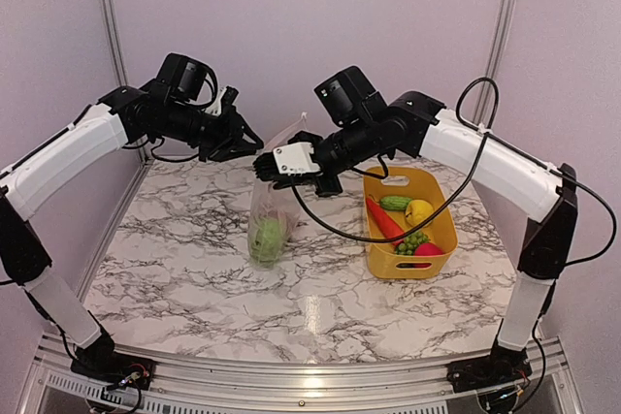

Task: Place the food in the zip-top bag and seal the zipper
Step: Pass from the right arm to the left

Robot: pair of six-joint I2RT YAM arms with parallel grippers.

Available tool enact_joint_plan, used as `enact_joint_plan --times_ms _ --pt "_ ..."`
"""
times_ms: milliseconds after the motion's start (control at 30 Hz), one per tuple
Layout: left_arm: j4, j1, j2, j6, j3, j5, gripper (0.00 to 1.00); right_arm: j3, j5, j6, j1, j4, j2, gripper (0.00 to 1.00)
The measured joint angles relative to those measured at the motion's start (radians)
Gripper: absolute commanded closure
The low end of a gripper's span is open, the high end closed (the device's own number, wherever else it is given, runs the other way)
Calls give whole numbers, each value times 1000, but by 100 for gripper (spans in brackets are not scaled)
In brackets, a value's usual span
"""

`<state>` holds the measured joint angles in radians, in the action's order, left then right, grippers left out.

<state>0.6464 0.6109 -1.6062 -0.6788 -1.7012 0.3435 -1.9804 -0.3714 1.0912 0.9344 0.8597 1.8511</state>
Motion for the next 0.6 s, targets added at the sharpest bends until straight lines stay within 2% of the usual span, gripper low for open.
enact_joint_plan --times_ms 367,600 --pt "-5 12 26 42 115 72 65 145 -12 -6 0 -27 -104 100" --pt "-182 40 44 54 259 164 60 174 -12 -16 0 -60 -139 100"
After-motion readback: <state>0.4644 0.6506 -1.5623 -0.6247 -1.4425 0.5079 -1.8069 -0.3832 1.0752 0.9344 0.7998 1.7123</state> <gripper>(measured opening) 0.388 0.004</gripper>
